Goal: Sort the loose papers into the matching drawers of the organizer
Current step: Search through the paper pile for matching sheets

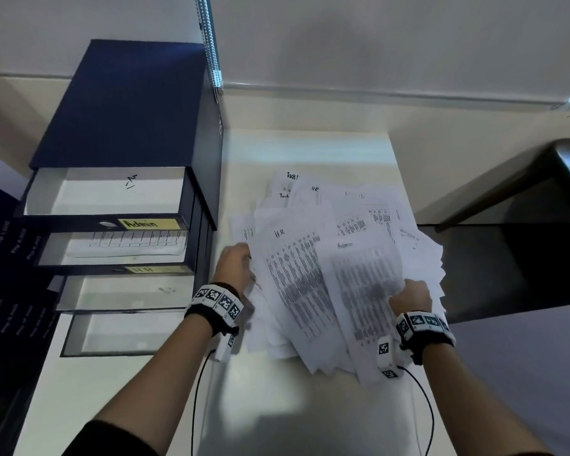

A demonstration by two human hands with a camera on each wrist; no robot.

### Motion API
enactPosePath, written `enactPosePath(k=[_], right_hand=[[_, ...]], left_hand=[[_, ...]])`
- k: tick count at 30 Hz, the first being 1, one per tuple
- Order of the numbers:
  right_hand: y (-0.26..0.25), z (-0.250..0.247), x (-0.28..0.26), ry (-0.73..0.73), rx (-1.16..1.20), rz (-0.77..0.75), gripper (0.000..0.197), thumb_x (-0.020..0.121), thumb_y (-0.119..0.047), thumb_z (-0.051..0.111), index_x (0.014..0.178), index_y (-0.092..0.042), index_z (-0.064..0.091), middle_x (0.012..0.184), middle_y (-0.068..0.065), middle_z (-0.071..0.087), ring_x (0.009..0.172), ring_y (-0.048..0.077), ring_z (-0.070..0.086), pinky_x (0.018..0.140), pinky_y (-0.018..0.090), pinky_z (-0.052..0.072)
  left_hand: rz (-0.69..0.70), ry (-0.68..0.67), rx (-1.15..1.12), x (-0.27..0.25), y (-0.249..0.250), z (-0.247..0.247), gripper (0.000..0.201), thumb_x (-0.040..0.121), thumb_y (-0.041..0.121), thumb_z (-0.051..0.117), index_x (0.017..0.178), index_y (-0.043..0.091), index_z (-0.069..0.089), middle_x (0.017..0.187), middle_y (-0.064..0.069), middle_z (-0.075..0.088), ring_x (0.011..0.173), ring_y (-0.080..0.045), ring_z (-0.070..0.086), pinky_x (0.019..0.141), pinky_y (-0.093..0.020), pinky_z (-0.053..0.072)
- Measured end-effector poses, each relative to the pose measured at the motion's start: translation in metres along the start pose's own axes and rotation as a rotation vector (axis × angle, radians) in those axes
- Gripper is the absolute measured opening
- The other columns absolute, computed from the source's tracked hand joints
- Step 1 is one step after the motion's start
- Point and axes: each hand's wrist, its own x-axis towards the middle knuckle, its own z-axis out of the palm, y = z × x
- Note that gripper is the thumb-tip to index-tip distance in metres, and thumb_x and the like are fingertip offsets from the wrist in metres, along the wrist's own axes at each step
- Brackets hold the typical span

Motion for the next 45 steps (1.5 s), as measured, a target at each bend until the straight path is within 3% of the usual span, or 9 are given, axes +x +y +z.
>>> enactPosePath(k=[4,8,11,15,22,28,32,39,45], right_hand=[[-0.003,-0.01,0.007,0.025,0.183,-0.01,0.015,0.079,-0.002,0.062,0.093,-0.004,0.061,0.088,0.016,0.064,0.079,0.031,0.056,0.072,0.034,0.046],[-0.011,-0.01,0.007,-0.137,0.316,-0.012,0.034,0.078,-0.002,0.068,0.112,-0.001,0.063,0.097,0.018,0.065,0.086,0.03,0.06,0.073,0.034,0.047],[-0.011,0.007,-0.005,-0.373,0.153,0.007,0.058,0.076,-0.002,0.07,0.132,-0.002,0.055,0.125,0.022,0.061,0.113,0.034,0.06,0.092,0.042,0.052],[-0.009,0.032,-0.023,-0.321,0.119,0.058,0.082,0.078,0.001,0.067,0.151,-0.009,0.032,0.149,0.018,0.043,0.127,0.034,0.052,0.1,0.043,0.05],[-0.017,0.021,-0.014,-0.027,0.083,-0.091,0.091,0.067,-0.024,0.087,0.143,-0.015,0.038,0.132,0.02,0.044,0.12,0.037,0.047,0.1,0.047,0.045],[-0.06,0.028,-0.007,-0.223,-0.001,-0.418,0.079,0.079,-0.028,0.078,0.146,-0.018,0.037,0.148,0.011,0.036,0.133,0.028,0.041,0.112,0.042,0.038],[-0.068,0.038,-0.005,-0.307,-0.109,-0.393,0.076,0.081,-0.034,0.075,0.146,-0.02,0.037,0.15,0.01,0.032,0.133,0.029,0.041,0.11,0.043,0.041],[-0.1,0.025,0.017,-0.126,0.361,-0.342,0.095,0.08,-0.049,0.074,0.152,-0.012,0.026,0.152,0.013,0.038,0.136,0.031,0.041,0.11,0.051,0.039],[-0.127,0.021,0.027,-0.403,0.439,-0.323,0.083,0.083,-0.038,0.075,0.151,-0.016,0.033,0.124,0.01,0.063,0.112,0.025,0.061,0.096,0.038,0.048]], left_hand=[[0.245,0.283,-0.104,0.017,0.009,-0.025,0.054,0.077,-0.023,0.042,0.117,0.003,0.069,0.112,-0.008,0.067,0.102,-0.023,0.06,0.092,-0.026,0.045],[-0.178,0.249,-0.478,0.025,0.009,-0.022,0.064,0.092,0.018,0.068,0.148,0.021,0.037,0.116,0.002,0.058,0.103,-0.012,0.058,0.089,-0.015,0.046],[-0.543,0.029,-0.439,0.024,-0.022,0.006,0.056,0.076,0.042,0.081,0.117,0.013,0.057,0.098,-0.001,0.057,0.096,-0.022,0.058,0.085,-0.03,0.045],[-0.427,0.143,-0.366,0.01,-0.036,0.041,0.05,0.076,0.031,0.083,0.058,0.016,0.038,0.052,0.003,0.033,0.056,-0.018,0.032,0.053,-0.027,0.026],[-0.175,0.112,-0.456,0.013,-0.005,0.025,0.032,0.07,-0.011,0.077,0.088,0.014,0.068,0.078,0.009,0.071,0.074,-0.007,0.068,0.066,-0.012,0.053],[-0.348,0.009,-0.527,0.025,-0.001,0.03,0.045,0.078,0.019,0.083,0.119,0.013,0.067,0.097,-0.005,0.074,0.093,-0.018,0.07,0.089,-0.031,0.055],[-0.299,0.173,-0.47,0.031,0.011,0.03,0.038,0.077,0.002,0.08,0.114,0.004,0.069,0.077,-0.008,0.068,0.069,-0.012,0.062,0.083,-0.028,0.057],[-0.124,-0.017,-0.587,0.039,0.016,-0.003,0.059,0.066,-0.024,0.075,0.115,0.007,0.062,0.061,0.016,0.056,0.058,0.003,0.053,0.066,-0.009,0.048],[-0.218,-0.232,-0.428,0.032,0.006,-0.005,0.038,0.069,0.004,0.086,0.094,0.023,0.065,0.087,0.01,0.069,0.082,-0.008,0.067,0.074,-0.022,0.055]])
